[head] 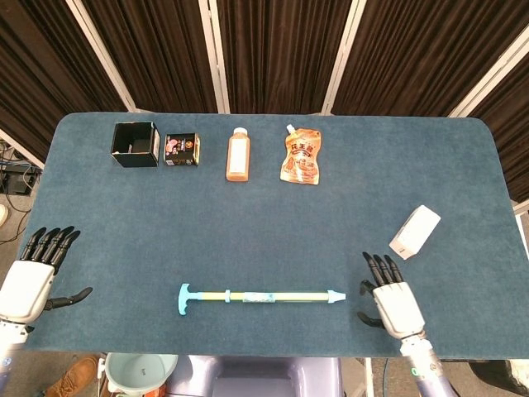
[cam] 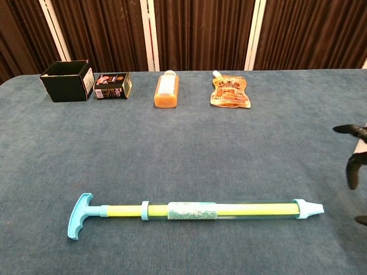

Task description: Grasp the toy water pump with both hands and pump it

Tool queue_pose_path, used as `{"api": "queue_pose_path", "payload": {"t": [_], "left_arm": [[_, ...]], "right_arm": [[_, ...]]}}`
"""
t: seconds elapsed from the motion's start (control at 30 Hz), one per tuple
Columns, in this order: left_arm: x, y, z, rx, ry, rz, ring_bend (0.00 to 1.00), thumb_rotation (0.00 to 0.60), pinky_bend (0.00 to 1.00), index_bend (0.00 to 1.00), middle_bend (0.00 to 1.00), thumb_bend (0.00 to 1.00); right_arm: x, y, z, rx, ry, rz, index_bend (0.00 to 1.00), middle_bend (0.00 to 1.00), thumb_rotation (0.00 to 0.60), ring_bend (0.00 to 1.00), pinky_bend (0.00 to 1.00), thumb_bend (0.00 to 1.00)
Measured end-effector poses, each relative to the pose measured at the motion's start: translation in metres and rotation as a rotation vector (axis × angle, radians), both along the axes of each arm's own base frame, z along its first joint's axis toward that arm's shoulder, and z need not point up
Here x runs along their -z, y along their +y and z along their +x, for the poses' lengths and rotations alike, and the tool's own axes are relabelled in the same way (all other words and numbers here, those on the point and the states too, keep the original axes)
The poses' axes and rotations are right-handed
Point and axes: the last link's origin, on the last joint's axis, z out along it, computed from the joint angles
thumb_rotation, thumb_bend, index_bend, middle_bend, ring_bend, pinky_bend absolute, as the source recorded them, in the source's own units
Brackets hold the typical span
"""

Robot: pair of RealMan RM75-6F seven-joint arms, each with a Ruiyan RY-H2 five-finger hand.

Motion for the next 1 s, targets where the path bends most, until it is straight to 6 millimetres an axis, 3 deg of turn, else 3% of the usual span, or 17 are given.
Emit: {"api": "queue_pose_path", "payload": {"t": [0.37,1.0], "left_arm": [[-0.001,0.002,-0.002,-0.014,0.000,-0.008,0.07,0.600,0.05,0.05,0.06,0.13],[-0.001,0.002,-0.002,-0.018,0.000,-0.007,0.07,0.600,0.05,0.05,0.06,0.13]], "right_arm": [[0.045,-0.004,0.026,0.010,0.016,0.047,0.48,0.04,0.600,0.00,0.00,0.24],[0.073,-0.013,0.056,-0.010,0.016,0.083,0.46,0.04,0.600,0.00,0.00,0.28]]}}
